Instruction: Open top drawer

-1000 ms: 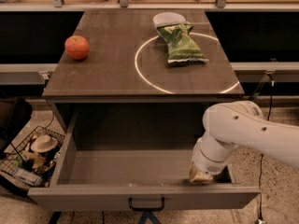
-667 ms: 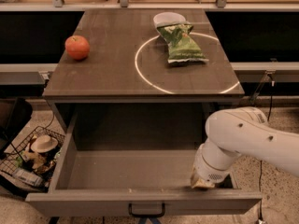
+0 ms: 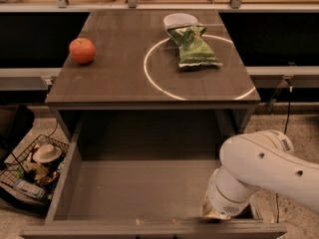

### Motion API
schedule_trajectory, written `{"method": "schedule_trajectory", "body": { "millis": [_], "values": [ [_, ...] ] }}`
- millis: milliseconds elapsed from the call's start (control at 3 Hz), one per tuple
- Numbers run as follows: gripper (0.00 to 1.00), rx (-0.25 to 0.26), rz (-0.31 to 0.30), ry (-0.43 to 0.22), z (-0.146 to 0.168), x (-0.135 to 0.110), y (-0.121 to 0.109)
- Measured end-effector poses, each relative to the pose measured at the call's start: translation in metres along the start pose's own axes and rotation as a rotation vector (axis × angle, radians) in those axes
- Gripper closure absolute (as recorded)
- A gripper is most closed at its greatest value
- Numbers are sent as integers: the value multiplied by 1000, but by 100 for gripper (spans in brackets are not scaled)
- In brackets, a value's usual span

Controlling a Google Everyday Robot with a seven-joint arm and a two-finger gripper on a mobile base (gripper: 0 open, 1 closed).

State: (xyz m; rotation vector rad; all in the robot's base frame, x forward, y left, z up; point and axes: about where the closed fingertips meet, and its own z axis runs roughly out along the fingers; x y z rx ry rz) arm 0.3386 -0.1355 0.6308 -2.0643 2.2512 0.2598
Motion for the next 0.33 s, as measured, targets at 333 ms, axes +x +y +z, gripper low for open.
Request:
{"method": "schedule_trajectory", "body": {
  "millis": [333],
  "values": [
    [87, -1, 0, 1, 0, 0, 4]
  ]
}}
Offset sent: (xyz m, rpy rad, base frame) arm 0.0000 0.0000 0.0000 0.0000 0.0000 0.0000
